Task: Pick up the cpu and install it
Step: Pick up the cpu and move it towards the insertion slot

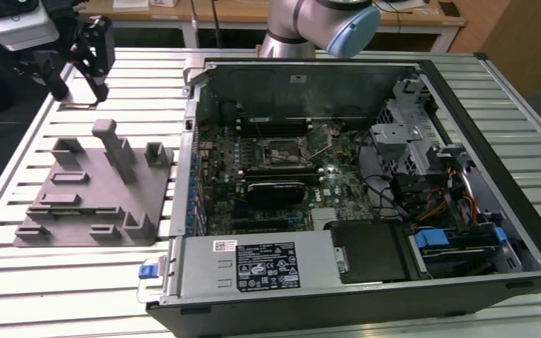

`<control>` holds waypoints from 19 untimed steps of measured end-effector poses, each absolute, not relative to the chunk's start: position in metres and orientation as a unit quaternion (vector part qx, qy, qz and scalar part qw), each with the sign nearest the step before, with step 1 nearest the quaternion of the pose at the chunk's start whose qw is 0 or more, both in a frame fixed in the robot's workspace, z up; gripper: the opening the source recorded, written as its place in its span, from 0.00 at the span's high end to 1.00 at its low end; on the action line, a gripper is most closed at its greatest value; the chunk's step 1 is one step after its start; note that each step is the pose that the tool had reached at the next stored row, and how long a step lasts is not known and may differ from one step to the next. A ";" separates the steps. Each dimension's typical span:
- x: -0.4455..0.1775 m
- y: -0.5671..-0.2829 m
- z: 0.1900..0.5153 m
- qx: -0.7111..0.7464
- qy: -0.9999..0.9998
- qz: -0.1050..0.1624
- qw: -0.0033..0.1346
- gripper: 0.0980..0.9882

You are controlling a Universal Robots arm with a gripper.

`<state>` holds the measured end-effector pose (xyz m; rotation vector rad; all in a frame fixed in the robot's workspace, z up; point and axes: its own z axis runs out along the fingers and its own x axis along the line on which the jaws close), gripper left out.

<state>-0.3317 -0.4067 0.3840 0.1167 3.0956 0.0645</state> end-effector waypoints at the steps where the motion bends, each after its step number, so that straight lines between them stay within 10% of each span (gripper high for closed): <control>1: -0.330 -0.407 0.384 0.038 0.999 0.021 0.022 0.50; 19: -0.305 -0.407 0.384 0.038 0.999 0.021 0.022 0.50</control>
